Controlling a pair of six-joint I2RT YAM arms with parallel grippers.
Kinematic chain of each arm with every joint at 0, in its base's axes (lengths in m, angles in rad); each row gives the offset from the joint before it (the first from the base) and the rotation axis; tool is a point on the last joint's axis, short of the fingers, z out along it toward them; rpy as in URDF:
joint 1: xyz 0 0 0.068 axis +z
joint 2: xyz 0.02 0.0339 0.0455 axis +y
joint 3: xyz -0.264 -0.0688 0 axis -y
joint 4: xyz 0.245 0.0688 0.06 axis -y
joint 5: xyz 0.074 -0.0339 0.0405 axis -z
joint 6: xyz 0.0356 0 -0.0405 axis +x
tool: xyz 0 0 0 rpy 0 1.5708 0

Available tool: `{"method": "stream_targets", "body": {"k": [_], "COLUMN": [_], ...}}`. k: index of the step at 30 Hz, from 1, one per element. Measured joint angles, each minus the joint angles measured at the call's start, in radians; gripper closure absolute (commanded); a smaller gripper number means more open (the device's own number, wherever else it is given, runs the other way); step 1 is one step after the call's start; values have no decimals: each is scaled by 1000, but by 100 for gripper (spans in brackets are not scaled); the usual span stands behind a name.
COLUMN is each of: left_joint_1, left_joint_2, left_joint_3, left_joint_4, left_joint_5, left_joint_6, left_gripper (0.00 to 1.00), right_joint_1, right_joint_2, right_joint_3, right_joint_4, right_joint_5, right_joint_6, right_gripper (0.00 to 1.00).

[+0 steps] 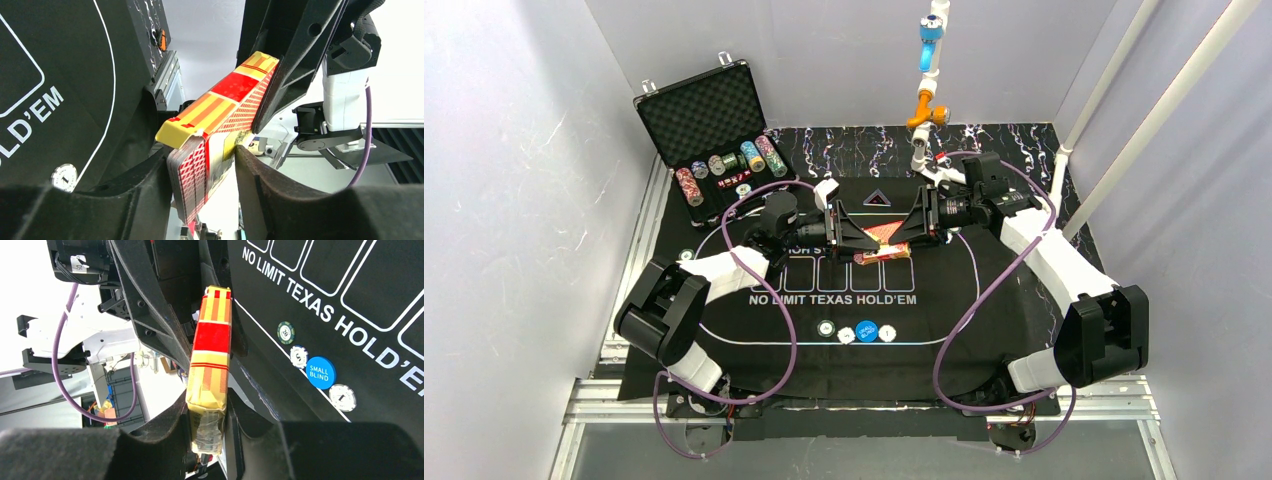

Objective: Distribute texas hold em gaming equipment

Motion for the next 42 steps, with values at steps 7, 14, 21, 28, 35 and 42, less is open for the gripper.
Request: {"method": "stream_targets", "body": {"k": [7, 14, 21, 28, 35, 42], "left_joint_1": [2, 0, 14, 39, 78, 91], "left_joint_2": [-3, -8, -66, -167, -216, -216], "left_joint_3": [31, 43, 44, 202, 358, 397], "left_joint_4": [17, 1, -119, -726, -1160, -1304], "left_joint_5": [21, 48, 80, 49, 5, -7], "left_joint_6": [8, 25, 80, 452, 728, 777], "left_gripper": [95, 100, 100, 100, 100, 100], "right_joint_1": [-11, -17, -75, 29, 272, 309], "right_joint_2": [0, -15, -28, -68, -50, 27], "right_joint_3": [-11, -11, 117, 325, 463, 584], "right_joint_4": [0, 13, -135, -378, -569, -683], "right_joint_5": [7, 4, 106, 389, 706, 766], "right_joint_6": [-4, -16, -241, -600, -888, -977], "right_gripper": [45, 2, 2, 2, 2, 2]}}
